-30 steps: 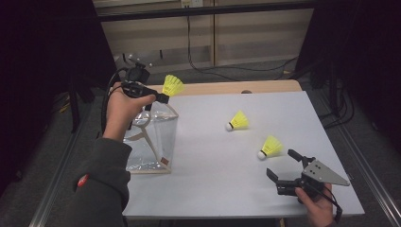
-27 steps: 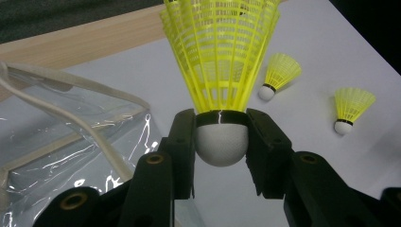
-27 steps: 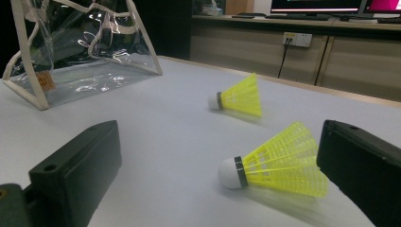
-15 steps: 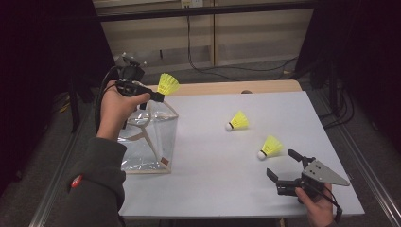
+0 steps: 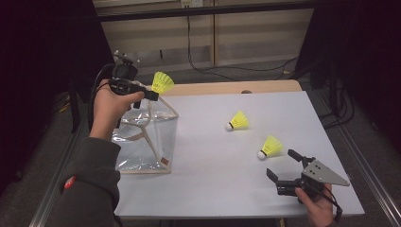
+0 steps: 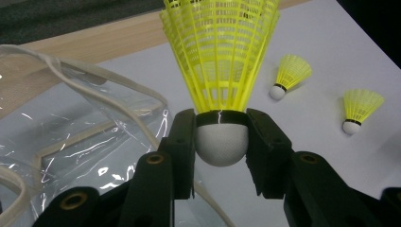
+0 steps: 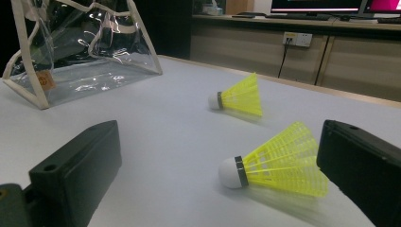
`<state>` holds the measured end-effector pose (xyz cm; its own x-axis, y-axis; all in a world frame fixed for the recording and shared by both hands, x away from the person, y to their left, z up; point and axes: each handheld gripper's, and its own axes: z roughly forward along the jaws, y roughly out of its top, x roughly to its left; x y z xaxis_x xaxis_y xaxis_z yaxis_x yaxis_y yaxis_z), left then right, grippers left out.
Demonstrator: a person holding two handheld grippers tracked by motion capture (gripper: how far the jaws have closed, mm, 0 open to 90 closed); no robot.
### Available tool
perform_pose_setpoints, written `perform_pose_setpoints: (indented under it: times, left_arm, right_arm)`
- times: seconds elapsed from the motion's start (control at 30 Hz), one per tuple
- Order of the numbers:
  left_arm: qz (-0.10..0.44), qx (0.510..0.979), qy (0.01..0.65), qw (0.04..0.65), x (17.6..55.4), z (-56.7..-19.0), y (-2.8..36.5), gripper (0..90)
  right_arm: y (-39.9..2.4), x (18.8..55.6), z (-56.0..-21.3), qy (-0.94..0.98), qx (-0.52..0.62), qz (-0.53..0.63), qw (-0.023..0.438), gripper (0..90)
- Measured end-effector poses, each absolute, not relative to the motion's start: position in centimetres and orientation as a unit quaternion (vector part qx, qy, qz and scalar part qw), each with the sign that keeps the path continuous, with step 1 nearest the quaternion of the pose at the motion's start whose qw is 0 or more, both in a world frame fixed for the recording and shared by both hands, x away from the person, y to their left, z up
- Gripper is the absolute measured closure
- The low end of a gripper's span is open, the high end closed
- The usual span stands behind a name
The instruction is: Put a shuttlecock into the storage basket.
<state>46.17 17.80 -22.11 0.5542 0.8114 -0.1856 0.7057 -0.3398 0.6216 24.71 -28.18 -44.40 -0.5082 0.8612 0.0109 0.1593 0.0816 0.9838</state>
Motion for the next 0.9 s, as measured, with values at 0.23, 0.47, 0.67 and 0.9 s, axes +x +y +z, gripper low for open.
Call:
perform_pose_setpoints:
  times: [0.23,0.47,0.67,0.9]
  left_arm:
    - [0.083,0.813,0.469,0.335,46.2,-22.0,18.2,65.1]
    - [0.085,0.811,0.473,0.334,46.2,-21.9,18.6,65.0]
    - [0.087,0.810,0.475,0.332,46.1,-21.8,18.9,65.0]
    - [0.093,0.807,0.480,0.332,46.1,-21.7,19.2,65.0]
  right_arm:
    - [-28.2,24.7,-44.4,0.665,0.383,0.558,0.315,0.8]
    - [-28.3,24.7,-44.4,0.665,0.382,0.559,0.315,0.7]
    - [-28.2,24.8,-44.5,0.667,0.383,0.557,0.315,0.8]
    - [-28.3,24.7,-44.5,0.666,0.383,0.558,0.315,0.7]
